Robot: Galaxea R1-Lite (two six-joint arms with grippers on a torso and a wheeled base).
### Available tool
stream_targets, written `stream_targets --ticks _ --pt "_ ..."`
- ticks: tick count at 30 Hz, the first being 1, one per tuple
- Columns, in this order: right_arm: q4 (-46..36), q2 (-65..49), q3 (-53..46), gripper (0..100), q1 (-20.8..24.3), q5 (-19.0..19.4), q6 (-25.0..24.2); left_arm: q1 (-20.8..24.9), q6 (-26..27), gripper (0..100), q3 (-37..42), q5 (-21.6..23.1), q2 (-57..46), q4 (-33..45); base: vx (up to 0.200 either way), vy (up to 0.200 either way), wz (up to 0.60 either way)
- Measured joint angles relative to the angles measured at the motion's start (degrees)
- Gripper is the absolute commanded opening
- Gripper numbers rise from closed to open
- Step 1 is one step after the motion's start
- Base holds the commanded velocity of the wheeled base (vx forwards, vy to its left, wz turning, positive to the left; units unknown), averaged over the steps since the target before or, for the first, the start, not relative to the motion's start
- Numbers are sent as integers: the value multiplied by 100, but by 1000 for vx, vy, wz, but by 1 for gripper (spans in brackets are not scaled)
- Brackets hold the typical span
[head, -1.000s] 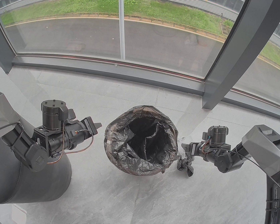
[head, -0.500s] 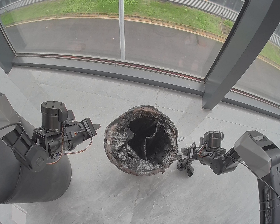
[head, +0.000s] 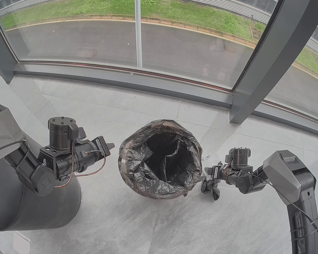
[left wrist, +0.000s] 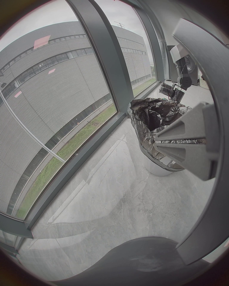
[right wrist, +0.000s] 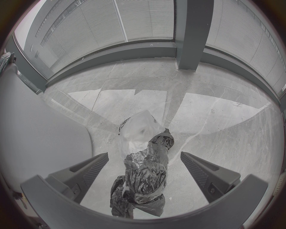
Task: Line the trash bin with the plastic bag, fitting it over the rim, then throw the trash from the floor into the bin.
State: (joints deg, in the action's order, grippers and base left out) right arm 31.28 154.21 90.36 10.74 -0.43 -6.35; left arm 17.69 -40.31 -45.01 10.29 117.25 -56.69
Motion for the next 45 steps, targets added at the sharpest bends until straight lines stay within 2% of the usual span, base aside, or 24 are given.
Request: stream_targets --ticks 22,23,38,45 --pt "-2 336 286 100 -63 -77 0 -2 -9 0 9 7 45 -18 0 0 0" --pt "-2 349 291 0 -61 -74 0 -2 -9 0 9 7 48 -16 0 0 0" --pt "24 430 330 0 -83 -102 -13 0 -2 0 9 7 113 -16 0 0 0" --pt "51 201 226 0 -93 -499 -46 0 0 0 9 5 116 -16 0 0 0"
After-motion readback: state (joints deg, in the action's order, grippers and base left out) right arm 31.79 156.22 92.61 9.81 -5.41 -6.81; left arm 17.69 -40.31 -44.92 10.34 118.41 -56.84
